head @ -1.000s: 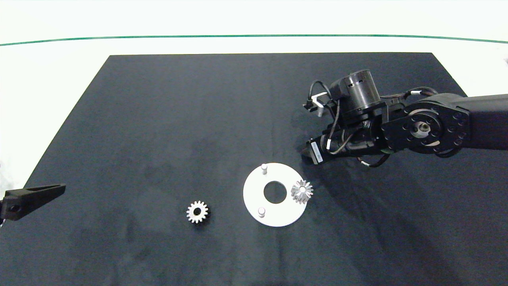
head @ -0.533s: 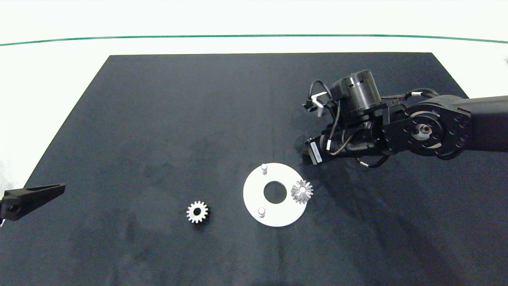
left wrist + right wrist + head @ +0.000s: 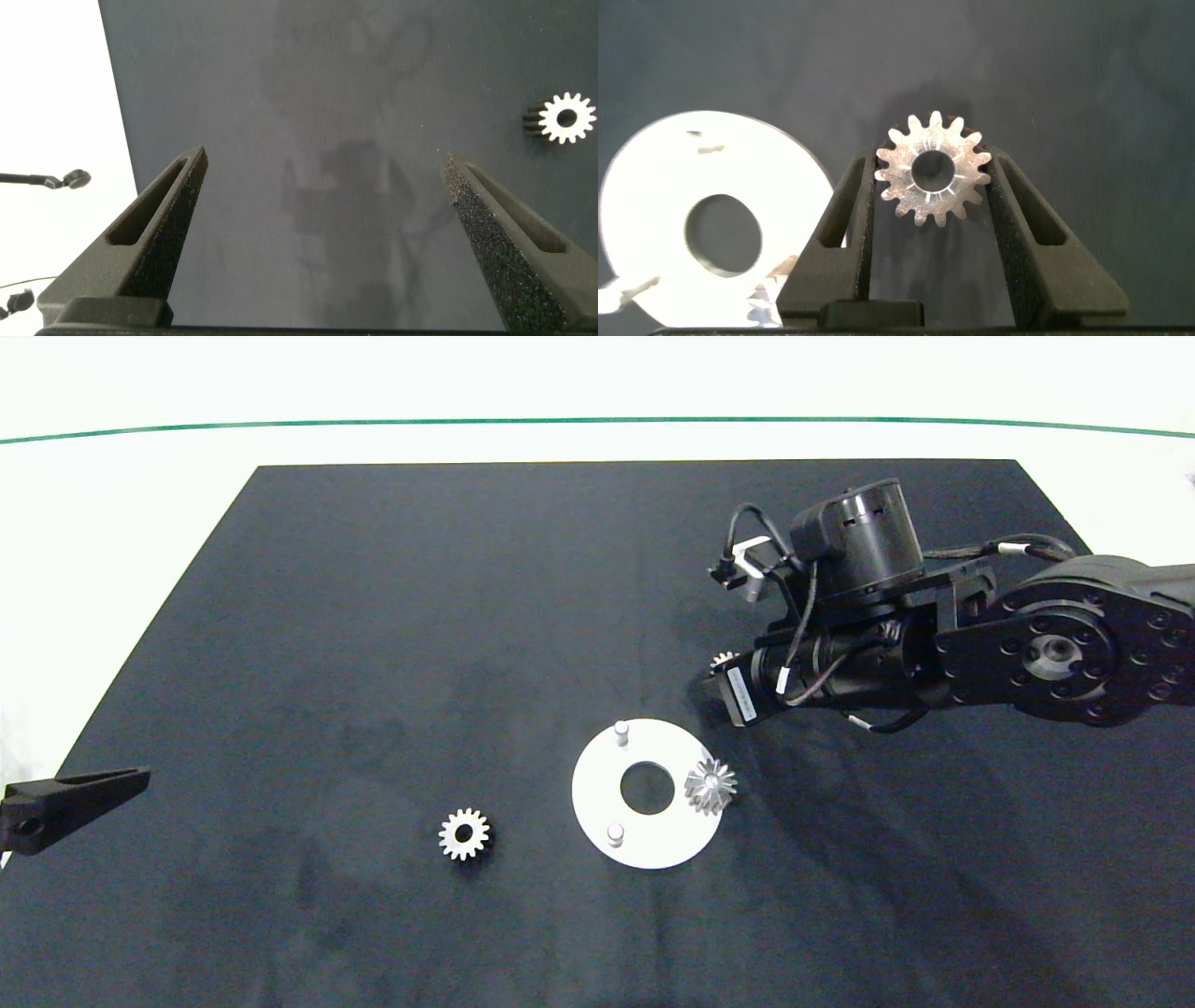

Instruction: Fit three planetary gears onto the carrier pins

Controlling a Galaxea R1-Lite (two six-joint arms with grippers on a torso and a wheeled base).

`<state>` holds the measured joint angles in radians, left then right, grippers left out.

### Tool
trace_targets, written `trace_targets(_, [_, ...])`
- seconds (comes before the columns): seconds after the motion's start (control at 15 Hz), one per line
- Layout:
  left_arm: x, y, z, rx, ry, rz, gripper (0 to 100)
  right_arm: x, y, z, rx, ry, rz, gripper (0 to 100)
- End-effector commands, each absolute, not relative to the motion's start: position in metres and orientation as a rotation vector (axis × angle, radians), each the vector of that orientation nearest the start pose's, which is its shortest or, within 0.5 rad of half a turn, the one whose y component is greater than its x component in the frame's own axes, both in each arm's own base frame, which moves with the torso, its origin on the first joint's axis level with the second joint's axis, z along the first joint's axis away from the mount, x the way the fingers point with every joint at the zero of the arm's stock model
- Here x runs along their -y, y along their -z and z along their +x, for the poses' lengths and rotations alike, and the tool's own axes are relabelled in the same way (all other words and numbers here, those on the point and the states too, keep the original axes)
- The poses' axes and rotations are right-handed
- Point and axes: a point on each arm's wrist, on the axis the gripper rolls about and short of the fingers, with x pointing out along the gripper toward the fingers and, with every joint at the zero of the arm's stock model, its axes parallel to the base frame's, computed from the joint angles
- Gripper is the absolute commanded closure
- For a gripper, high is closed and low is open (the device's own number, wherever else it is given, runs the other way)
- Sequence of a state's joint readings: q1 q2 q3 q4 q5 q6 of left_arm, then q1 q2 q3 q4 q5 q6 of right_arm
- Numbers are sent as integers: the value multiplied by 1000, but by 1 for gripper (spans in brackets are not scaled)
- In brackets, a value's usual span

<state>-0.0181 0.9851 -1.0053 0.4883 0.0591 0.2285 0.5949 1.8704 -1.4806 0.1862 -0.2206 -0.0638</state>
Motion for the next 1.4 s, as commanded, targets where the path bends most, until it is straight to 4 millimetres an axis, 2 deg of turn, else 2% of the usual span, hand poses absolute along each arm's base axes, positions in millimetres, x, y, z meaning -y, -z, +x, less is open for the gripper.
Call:
trace_targets(0.07, [1,-282,99,-475,15,245,0,-211,-244,292,-478,-421,-293,78])
trace_targets(0.47, [0,-283,99,-473,15,249,0,-246,-256,273,-420,-529,-318,78])
trace_targets(0.93, [0,-284,98,-464,16,266,0,-285,-231,270,-465,-585,-375,78])
trace_targets(1.07, [0,-284,98,-468,15,264,0,-292,-225,267,-476,-600,-384,78])
trace_targets(1.4, [0,-285,98,-464,17,261,0,-293,-222,268,-483,-596,-385,78])
